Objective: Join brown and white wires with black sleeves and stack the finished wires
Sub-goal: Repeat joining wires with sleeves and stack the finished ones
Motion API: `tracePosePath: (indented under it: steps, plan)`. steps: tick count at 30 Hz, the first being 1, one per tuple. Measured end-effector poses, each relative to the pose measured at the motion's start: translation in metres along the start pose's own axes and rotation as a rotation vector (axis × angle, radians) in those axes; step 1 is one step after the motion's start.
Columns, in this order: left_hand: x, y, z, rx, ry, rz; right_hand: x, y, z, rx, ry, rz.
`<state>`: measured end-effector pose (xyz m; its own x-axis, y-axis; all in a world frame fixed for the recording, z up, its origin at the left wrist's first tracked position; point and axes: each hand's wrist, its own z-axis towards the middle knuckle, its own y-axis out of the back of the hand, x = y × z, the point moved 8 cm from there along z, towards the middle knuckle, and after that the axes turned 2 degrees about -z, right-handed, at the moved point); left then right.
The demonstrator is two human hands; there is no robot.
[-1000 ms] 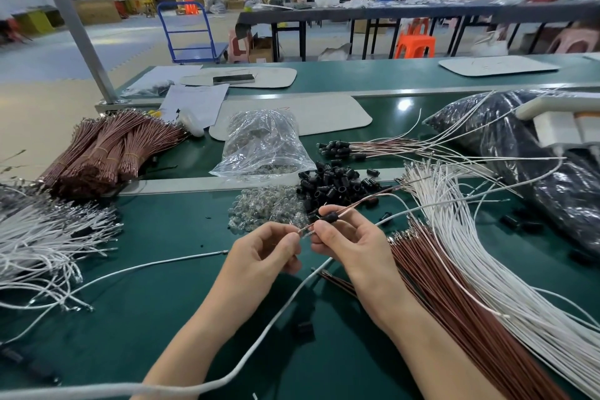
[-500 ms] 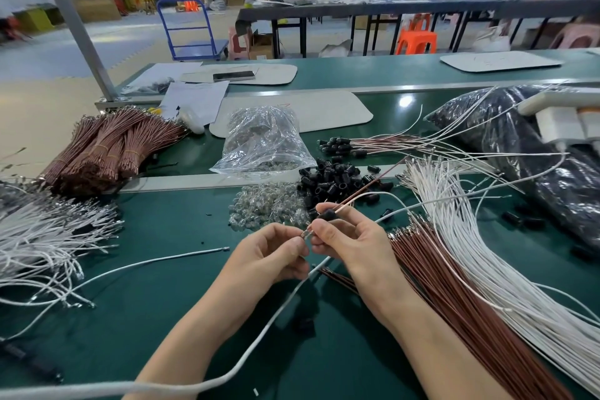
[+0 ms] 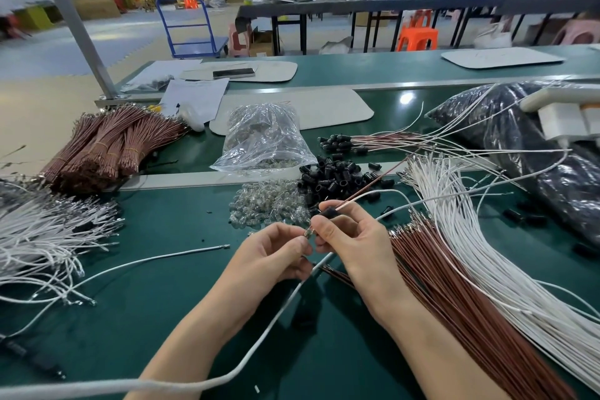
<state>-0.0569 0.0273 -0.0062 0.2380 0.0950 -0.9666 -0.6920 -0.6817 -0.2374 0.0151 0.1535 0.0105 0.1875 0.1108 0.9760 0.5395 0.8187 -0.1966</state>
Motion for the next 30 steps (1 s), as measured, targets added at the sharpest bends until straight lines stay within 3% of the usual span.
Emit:
tracePosePath:
  steps: [10, 20, 30]
  plan:
    - [-0.001, 0.0, 0.0, -0.085, -0.036, 0.151, -0.001, -0.002, 0.0, 0.006, -0.012, -0.004]
    - [0.009, 0.003, 0.001, 0.033, 0.193, -0.117, -0.007, -0.014, -0.002, 0.214, -0.157, 0.157]
    - [0.005, 0.002, 0.0, -0.007, 0.162, -0.026, -0.007, -0.012, -0.001, 0.177, -0.073, 0.001]
